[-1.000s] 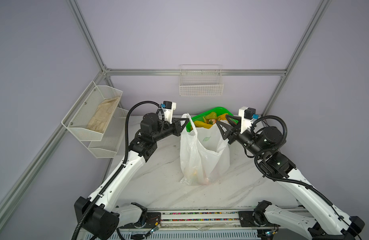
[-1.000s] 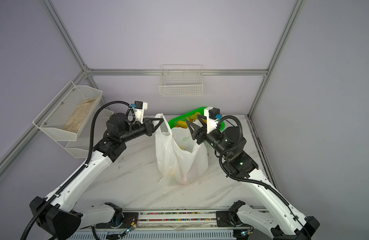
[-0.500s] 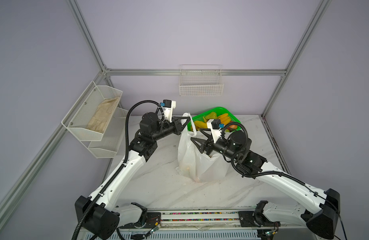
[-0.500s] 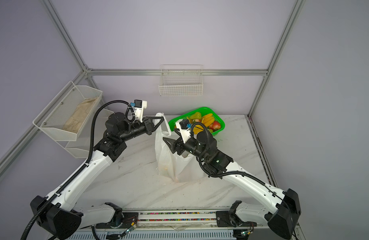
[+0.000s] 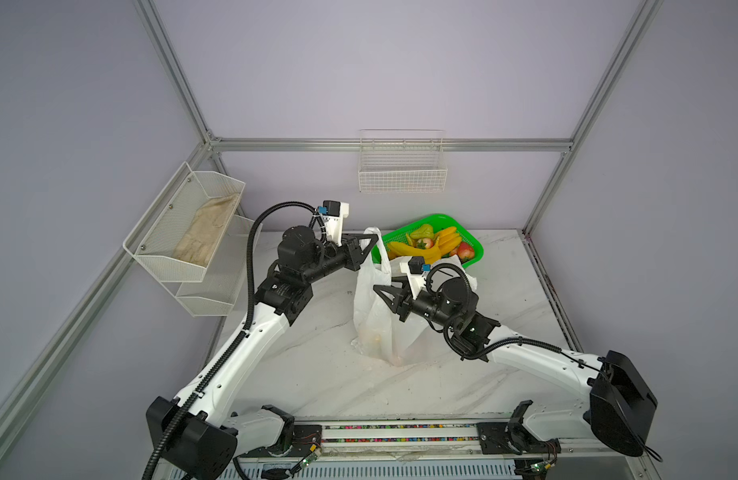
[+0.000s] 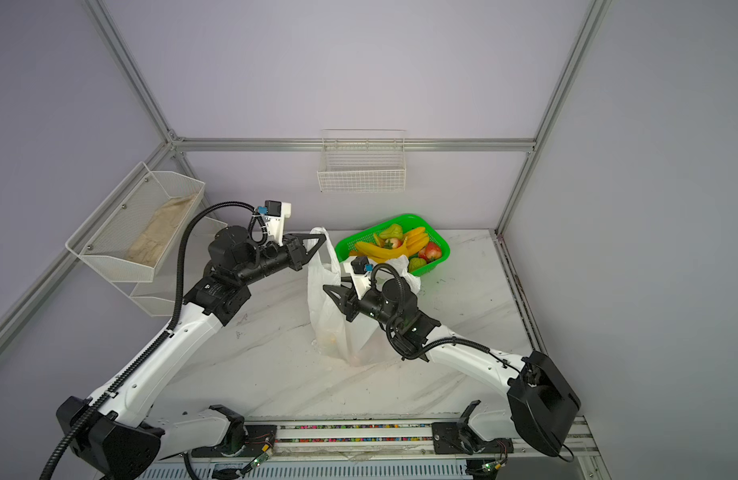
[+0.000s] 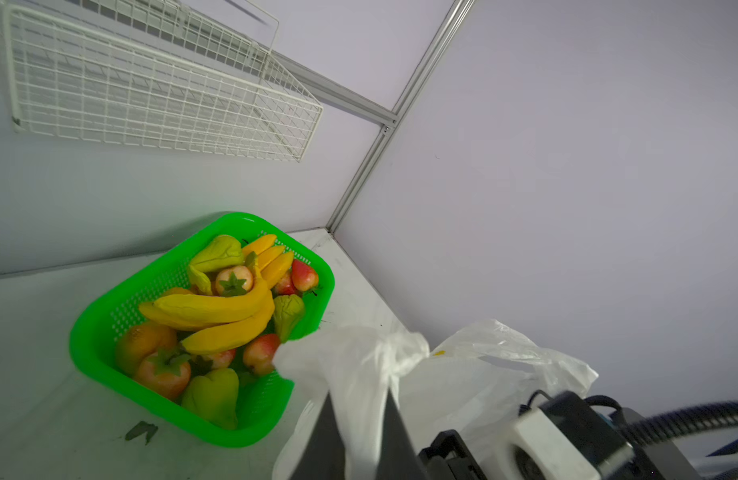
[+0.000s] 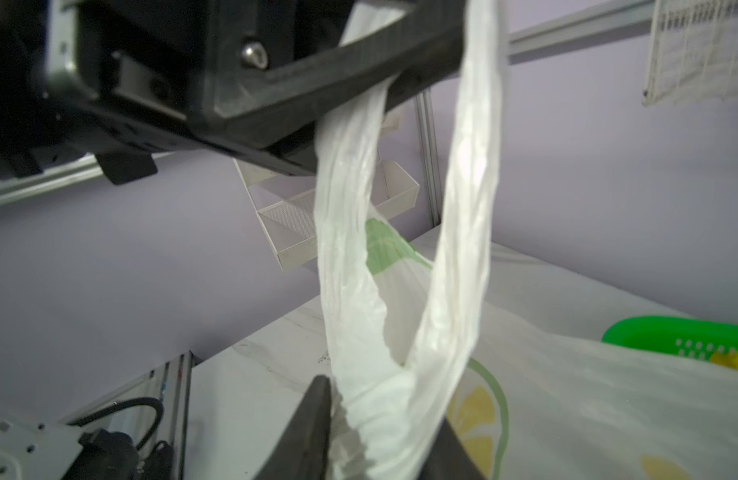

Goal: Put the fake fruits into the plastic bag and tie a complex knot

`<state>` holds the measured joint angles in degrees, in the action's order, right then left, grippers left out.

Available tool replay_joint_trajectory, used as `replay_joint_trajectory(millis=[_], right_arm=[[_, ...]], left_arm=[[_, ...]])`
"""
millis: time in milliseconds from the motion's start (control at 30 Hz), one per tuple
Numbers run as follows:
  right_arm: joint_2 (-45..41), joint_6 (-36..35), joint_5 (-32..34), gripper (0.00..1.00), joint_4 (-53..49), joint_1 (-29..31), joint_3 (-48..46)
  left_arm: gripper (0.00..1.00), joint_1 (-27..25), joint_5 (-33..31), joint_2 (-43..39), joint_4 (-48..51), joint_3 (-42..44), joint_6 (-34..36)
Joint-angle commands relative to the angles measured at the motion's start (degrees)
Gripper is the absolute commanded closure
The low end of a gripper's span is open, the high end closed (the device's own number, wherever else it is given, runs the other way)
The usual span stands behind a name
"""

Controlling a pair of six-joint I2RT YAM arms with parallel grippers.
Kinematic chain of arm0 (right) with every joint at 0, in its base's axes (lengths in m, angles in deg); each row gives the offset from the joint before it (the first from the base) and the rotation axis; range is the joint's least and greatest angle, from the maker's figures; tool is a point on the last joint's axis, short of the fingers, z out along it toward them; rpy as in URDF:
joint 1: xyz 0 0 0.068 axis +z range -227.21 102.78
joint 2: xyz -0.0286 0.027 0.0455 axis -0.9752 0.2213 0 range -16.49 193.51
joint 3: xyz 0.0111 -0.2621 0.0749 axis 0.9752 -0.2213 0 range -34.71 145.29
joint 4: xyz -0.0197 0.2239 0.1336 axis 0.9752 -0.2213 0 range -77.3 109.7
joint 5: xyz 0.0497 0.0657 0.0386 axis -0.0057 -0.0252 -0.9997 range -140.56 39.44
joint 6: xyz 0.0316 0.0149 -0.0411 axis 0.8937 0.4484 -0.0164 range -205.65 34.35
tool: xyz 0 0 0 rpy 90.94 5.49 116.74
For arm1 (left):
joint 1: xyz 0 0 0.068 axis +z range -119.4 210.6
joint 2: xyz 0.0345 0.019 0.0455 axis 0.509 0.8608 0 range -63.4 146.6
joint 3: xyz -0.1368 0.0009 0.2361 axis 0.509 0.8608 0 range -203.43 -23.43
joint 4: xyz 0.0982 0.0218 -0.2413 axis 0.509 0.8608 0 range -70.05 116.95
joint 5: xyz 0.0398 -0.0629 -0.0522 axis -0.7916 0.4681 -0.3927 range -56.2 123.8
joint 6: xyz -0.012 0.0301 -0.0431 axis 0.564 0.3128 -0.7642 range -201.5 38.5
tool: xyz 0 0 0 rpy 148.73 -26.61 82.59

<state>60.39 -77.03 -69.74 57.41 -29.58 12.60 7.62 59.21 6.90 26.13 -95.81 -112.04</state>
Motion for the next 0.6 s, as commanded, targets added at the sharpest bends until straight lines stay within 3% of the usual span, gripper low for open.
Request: replay_joint_trajectory(millis=[0, 100, 267, 567], right_arm=[[-0.37, 1.04, -5.03, 0.87, 12.79, 0.09, -1.88], [0.23, 2.07, -6.14, 1.0, 16.08, 0.09, -2.62], [1.25, 2.06, -6.81, 1.0, 15.9, 0.09, -2.03], [1.16, 1.39, -6.09, 1.0, 18.62, 0.06, -4.28]], left_arm=[[0.68, 0.26, -4.45, -4.03, 3.43, 0.16, 6.97], [0.53, 0.12, -5.75, -6.04, 6.77, 0.0, 8.96], [0.29, -0.57, -7.4, -8.16, 8.36, -0.89, 11.52], [0.14, -8.44, -16.42, 0.61, 18.24, -15.18, 20.08]])
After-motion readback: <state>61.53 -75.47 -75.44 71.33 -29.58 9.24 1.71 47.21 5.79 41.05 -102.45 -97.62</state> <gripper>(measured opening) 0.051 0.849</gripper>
